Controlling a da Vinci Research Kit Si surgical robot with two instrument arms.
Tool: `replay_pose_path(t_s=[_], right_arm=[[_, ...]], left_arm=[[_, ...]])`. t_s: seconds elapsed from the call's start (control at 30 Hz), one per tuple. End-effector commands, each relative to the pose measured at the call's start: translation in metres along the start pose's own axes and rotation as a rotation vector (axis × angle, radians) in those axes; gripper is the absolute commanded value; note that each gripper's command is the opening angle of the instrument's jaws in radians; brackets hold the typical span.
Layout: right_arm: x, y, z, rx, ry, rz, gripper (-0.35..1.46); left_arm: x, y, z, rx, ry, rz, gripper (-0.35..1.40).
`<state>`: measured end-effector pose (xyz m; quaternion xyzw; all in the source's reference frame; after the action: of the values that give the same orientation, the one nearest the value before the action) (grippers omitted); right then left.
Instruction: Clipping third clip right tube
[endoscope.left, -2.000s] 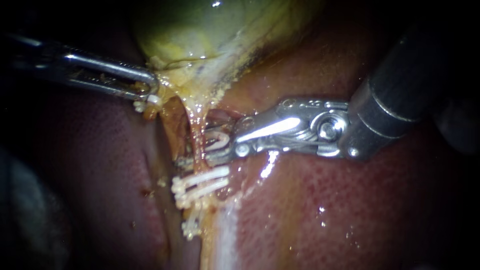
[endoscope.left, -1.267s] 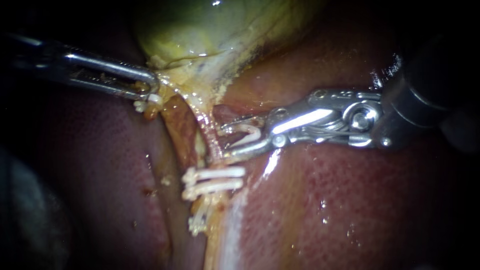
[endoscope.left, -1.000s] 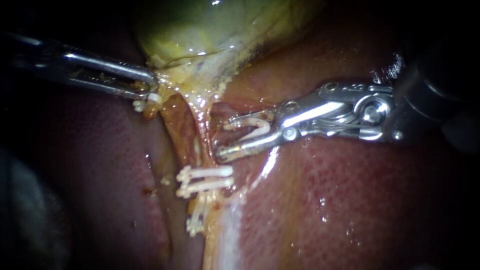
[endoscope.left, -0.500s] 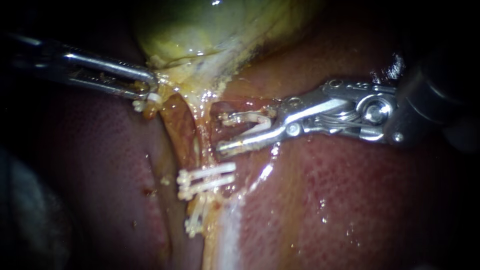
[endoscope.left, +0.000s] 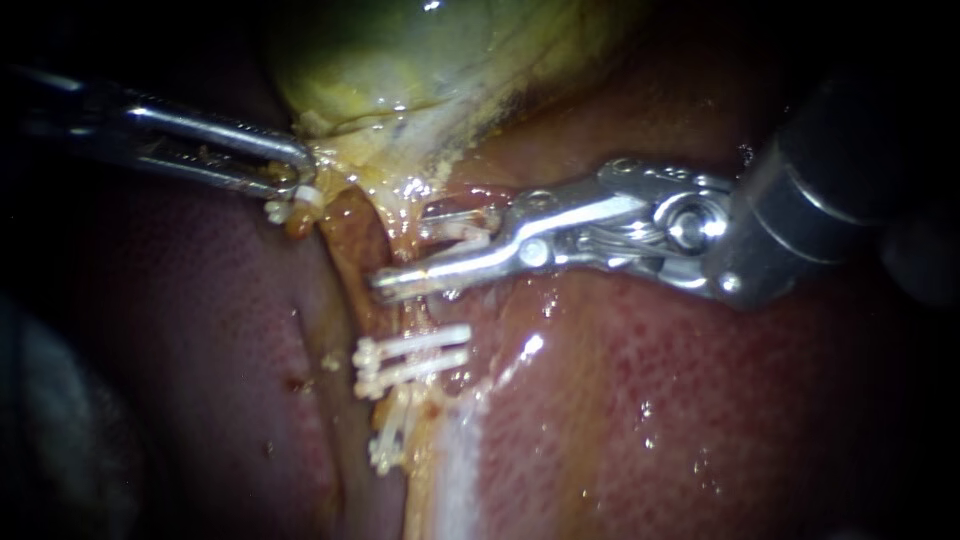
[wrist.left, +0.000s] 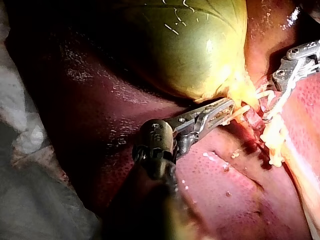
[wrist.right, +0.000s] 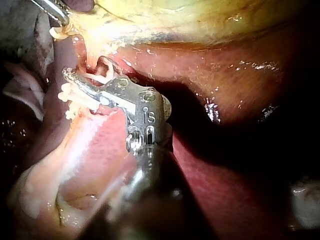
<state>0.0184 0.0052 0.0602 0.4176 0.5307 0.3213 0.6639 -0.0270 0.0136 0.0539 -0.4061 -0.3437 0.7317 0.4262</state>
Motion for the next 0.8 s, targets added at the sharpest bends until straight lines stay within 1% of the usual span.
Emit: replay_pose_path(t_s=[0.03, 0.23, 0.5, 0.7, 0.8], right_arm=[[0.0001, -0.0001, 0.0003, 0.005, 0.009, 0.008, 0.50], [0.0007, -0.0010, 0.0014, 0.042, 0.056, 0.032, 0.50], [0.0033, -0.0030, 0.0010, 0.077, 0.102, 0.051, 0.50], [0.0051, -0.0044, 0.0006, 0.092, 0.119, 0.064, 0.50], [0.0057, -0.0047, 0.0004, 0.093, 0.120, 0.068, 0.49]], left_arm=[[0.0000, 0.0000, 0.0000, 0.000, 0.000, 0.000, -0.35], [0.0000, 0.0000, 0.0000, 0.000, 0.000, 0.000, -0.35], [0.0000, 0.0000, 0.0000, 0.000, 0.000, 0.000, -0.35], [0.0000, 0.0000, 0.0000, 0.000, 0.000, 0.000, -0.35], [0.0000, -0.0001, 0.0000, 0.000, 0.000, 0.000, -0.35]])
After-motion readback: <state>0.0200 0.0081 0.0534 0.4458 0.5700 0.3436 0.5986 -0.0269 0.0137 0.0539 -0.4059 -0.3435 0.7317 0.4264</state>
